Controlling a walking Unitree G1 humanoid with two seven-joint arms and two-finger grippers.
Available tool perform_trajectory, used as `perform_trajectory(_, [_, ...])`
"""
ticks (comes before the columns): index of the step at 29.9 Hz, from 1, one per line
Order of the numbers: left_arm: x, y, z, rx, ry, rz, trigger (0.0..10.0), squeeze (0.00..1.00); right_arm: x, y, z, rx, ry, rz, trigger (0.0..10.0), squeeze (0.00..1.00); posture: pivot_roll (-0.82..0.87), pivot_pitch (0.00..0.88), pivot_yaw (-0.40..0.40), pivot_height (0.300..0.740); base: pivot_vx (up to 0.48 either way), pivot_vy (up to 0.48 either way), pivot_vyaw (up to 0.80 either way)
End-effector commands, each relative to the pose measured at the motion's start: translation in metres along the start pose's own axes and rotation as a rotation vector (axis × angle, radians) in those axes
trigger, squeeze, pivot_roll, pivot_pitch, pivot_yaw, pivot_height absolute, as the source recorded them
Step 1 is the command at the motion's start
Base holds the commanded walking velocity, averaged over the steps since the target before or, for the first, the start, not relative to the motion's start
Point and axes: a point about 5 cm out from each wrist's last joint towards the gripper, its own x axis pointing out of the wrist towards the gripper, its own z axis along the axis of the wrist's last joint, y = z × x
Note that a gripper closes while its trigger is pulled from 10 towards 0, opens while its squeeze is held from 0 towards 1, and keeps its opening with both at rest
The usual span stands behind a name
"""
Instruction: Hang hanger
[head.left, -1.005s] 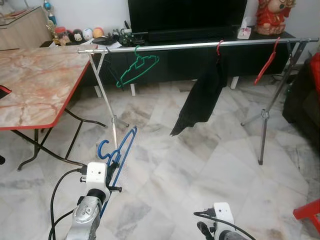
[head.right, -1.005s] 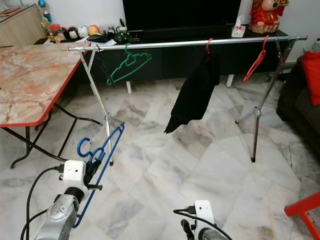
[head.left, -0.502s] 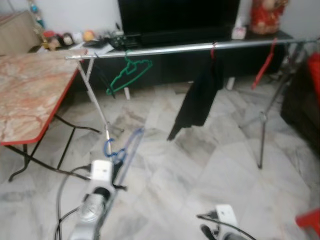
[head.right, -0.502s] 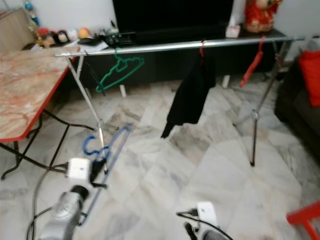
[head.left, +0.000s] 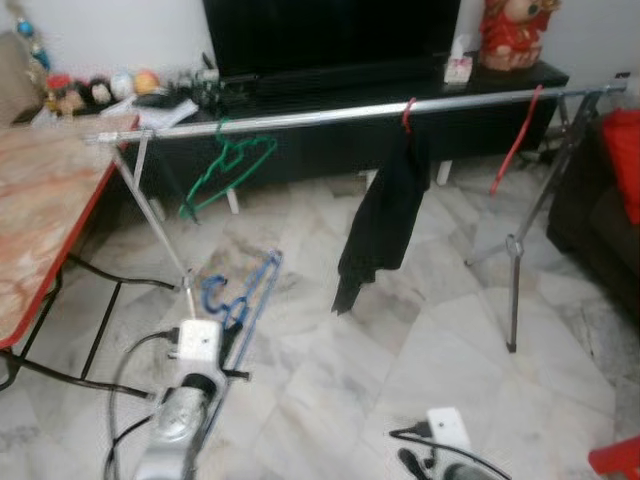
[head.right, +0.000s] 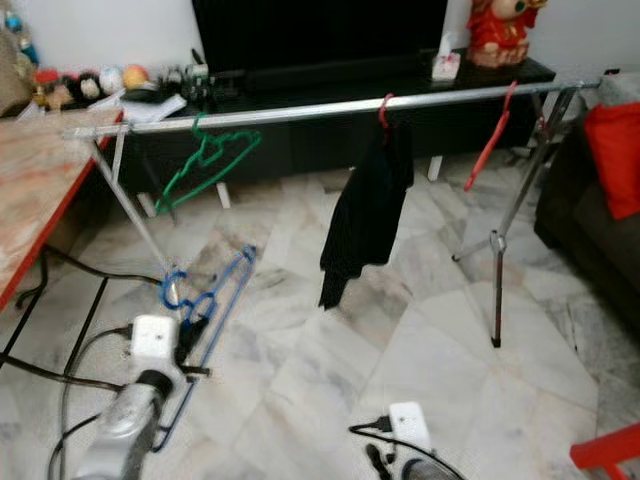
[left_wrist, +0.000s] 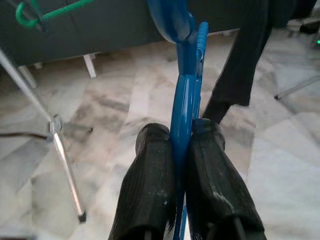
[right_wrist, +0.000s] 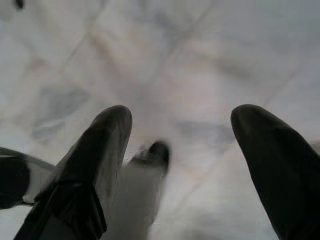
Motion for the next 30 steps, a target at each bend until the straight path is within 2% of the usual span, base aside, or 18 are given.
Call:
perform_trajectory(1, [-0.0024,0.0142,0.0016,0.017,0.001,0.041,10.0,0.0,0.0027,0.0146,0.0025,-0.01,-0.004,0.044,10.0,0.0,-0.09,0.0,0.042,0.74,0.371,0.0,0.0])
perform_trajectory(26, [0.0015,0.0113,0.0056,0.008,0.008,0.007,10.0,0.0,0.0028,0.0139,0.002,-0.036,0.014,0.034,10.0,0.0,-0.1,0.0,0.043,0.74,0.384,0.0,0.0])
perform_trajectory(30, [0.0018,0.007,0.004,0.01,0.018,-0.018,10.0,0.0,0.0028,0.0143,0.0017,-0.041,0.02,0.044,10.0,0.0,-0.1,0.0,0.043,0.74,0.4,0.0,-0.77])
